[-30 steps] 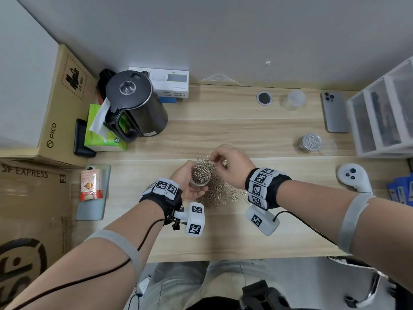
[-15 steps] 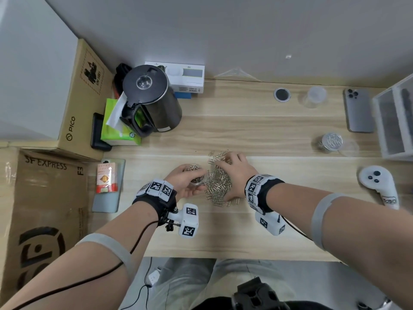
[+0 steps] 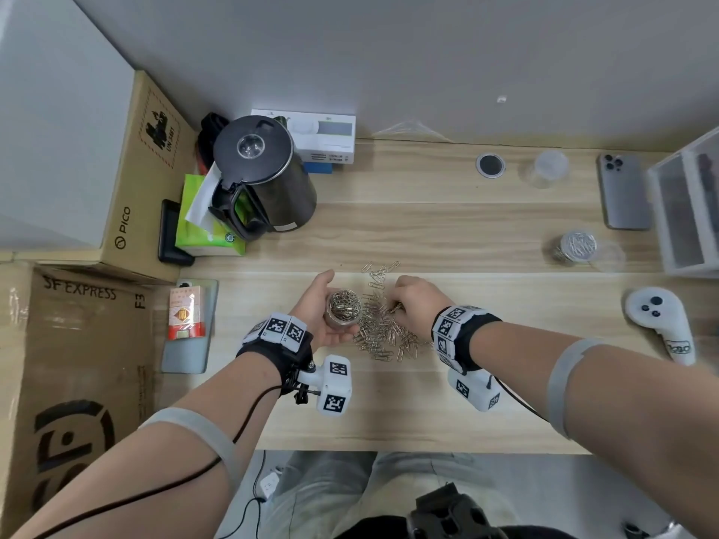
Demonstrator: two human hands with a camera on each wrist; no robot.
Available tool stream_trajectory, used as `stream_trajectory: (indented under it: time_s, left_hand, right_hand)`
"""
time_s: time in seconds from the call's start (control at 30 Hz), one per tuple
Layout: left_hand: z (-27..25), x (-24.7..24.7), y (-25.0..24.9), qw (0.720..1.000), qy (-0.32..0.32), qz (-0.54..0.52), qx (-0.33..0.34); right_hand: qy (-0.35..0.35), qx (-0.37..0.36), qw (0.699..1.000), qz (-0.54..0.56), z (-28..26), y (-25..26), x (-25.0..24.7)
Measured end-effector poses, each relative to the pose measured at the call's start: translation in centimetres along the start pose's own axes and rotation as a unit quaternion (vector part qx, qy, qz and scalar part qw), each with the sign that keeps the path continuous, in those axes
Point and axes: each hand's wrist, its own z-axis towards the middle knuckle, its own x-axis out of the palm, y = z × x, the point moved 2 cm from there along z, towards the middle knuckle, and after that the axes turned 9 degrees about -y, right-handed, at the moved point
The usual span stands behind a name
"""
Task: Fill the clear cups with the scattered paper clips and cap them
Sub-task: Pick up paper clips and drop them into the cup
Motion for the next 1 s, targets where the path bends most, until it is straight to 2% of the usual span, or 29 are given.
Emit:
stream_trajectory:
  time_s: [0.2,0.43,0.6,0.7,0.9,1.0]
  left_hand:
    - [-0.2,1.5,-0.4,1.0,0.011,0.006,-0.005]
    - [-0.6,3.9,-1.0,0.998,0.005,0.052,-0.02]
    - [-0.7,5.9,-1.1,0.999,0.02,0.031,-0.029]
    - [-0.6,6.6,-1.1,0.999,0.011,0.008,-0.035]
    - [0.2,6.4,-0.7,1.0,0.005,0.017,-0.018]
    - [0.6,6.1,-0.7,0.999,-0.001,0.031,0.01]
  right_hand:
    - [-0.014,0.024,0.999,0.02,-0.5,-1.0,-2.1]
    - [-0.079,0.012,0.983,0.166,-1.1,0.6,-5.8]
    - [-0.037,-0.029,0.992,0.119,-0.8,2.0,-5.0]
    - [-0.038,-0.049,0.994,0.089,-0.7,2.5,-4.4]
    - [-0.037,-0.059,0.992,0.107,-1.1,2.3,-4.9]
    - [-0.055,-0.053,0.988,0.134,-1.1,1.8,-5.2]
